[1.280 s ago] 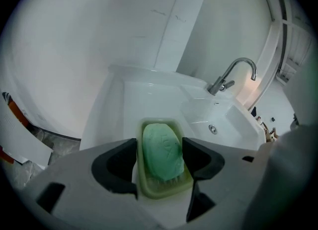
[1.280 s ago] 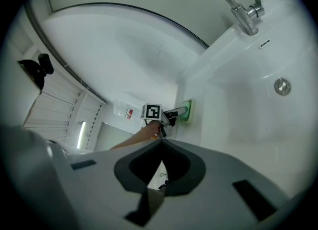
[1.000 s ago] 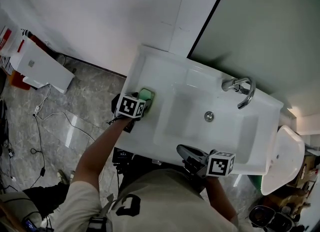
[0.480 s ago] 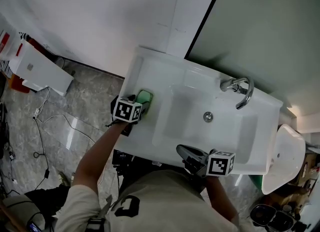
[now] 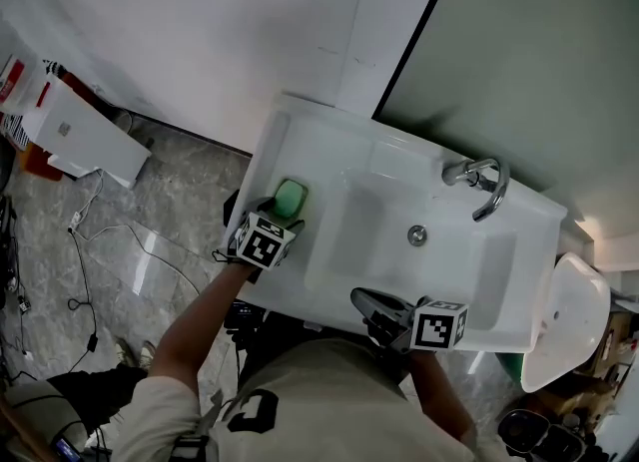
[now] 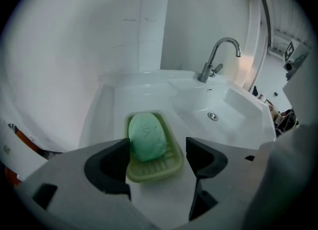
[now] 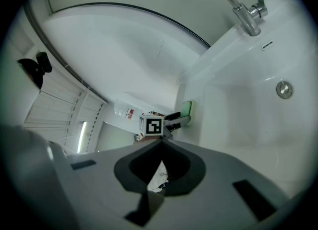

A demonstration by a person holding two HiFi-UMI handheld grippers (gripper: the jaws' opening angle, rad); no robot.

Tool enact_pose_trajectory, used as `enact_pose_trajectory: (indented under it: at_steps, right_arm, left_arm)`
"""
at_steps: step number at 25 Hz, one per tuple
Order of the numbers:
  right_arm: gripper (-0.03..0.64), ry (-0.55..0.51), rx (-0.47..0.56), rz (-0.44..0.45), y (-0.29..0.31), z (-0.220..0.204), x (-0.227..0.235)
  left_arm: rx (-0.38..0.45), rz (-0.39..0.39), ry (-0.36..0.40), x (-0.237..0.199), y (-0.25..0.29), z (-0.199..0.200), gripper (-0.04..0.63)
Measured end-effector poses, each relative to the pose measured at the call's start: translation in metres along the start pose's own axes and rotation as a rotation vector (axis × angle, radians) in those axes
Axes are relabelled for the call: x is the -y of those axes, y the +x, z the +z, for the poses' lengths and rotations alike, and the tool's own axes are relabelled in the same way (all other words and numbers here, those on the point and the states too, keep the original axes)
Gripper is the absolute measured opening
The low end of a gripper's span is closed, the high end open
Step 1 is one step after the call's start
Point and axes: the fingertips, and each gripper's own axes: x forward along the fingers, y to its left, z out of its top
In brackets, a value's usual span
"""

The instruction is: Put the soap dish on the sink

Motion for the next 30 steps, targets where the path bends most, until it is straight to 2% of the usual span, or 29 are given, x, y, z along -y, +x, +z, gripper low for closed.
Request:
enact_pose_trajectory:
  at_steps: [3,7,12,22,25,30]
  right_arm:
    - [0.009,0.006,0.006,-0.004,0.000,0.000,0.001]
    - [0.009,0.010,0.011,-0.008,-0.002,0.001,0.003]
    - [0.009,0.017,0.008,-0.001,-0.001,0.001,0.002]
    - [0.009,0.013,-0.005,0.007,0.004,-0.001,0.004]
    - [0.009,0.018,0.000,0.001,0.003,-0.004,0.003]
    - [0.009,0.022,0.010,0.001,0.003,-0.003,0.002]
  left_arm:
    - [0.029,0.058,-0.017,-0.003,0.001,0.002,0.342]
    - [0.089,0.110,-0.078,-0.013,-0.007,0.010,0.344]
    - [0.051,0.092,-0.107,-0.013,-0.004,0.002,0.344]
    - [0.133,0.123,-0.151,-0.016,0.009,0.013,0.345]
    - [0.135,0.122,-0.154,-0.020,0.011,0.014,0.347]
    - [0.132,0.107,-0.205,-0.025,0.010,0.021,0.350]
